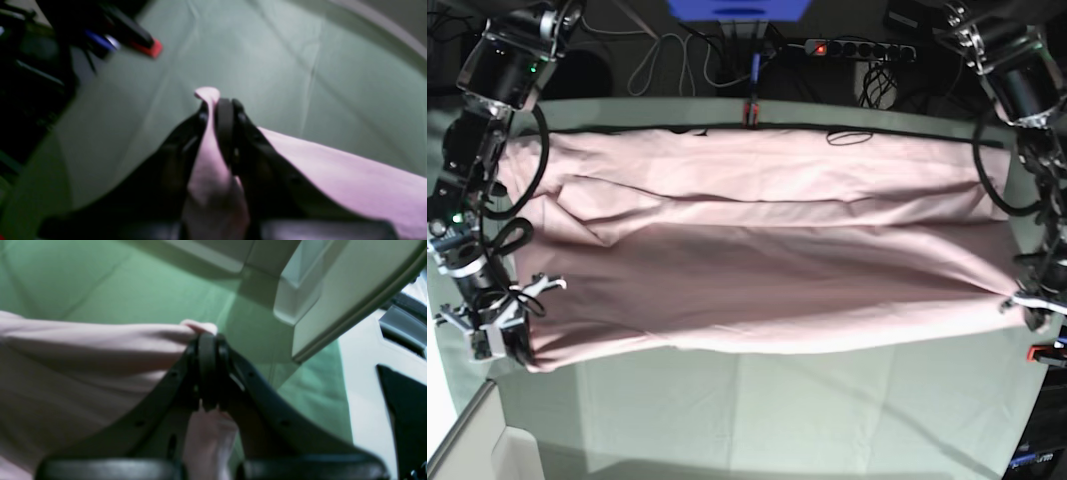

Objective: Layout the t-shirt on the table in an organized manner, then fold the t-shirt properly
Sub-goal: 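Lift the strip with both grippers and fold it over lengthwise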

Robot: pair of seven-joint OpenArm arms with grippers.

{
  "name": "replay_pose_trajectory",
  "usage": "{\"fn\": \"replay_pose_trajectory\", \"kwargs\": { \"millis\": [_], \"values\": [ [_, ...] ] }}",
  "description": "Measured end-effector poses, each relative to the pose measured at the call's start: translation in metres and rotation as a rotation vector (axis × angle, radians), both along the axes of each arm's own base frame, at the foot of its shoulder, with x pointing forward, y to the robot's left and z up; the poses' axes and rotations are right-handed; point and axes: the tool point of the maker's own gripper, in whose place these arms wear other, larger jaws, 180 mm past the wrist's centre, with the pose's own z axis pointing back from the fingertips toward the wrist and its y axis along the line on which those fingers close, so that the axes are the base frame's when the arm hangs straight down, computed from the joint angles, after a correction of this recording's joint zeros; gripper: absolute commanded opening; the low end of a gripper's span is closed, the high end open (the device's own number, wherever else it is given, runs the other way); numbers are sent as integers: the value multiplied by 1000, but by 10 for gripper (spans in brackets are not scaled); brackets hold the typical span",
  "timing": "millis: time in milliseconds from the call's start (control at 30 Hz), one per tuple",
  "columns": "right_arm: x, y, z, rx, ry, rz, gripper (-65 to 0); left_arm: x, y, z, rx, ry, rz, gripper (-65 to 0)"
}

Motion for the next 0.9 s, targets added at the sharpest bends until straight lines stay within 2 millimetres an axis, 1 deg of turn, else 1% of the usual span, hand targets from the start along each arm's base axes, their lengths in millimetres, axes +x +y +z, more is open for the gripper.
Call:
{"fn": "replay_pose_trajectory", "kwargs": {
  "millis": [100,133,200,367,467,533,667,767,900],
  "values": [
    [-4,9,7,31,-24,3,-650,2,-2,13,16,-30,-6,-650],
    [-7,10,10,42,-36,8,-650,2,-2,14,16,-34,-6,-650],
    [-15,11,9,36,-32,11,-650,1,-2,12,15,-28,-7,-650],
    [-37,14,-14,91,23,17,-650,-10,-3,-5,7,13,-5,-650],
    [-49,16,-34,146,62,16,-650,-14,-9,-16,-13,29,-3,-650],
    [-57,16,-49,172,103,9,-650,-17,-10,-19,-18,33,-4,-650],
    [-72,14,-66,212,140,1,-650,-33,1,-28,-26,52,34,-650],
    [-84,10,-84,220,197,-21,-650,-45,7,-37,-50,67,77,-650],
    [-96,-10,-91,225,213,-81,-650,-65,14,-49,-67,89,109,-650]
  ]
}}
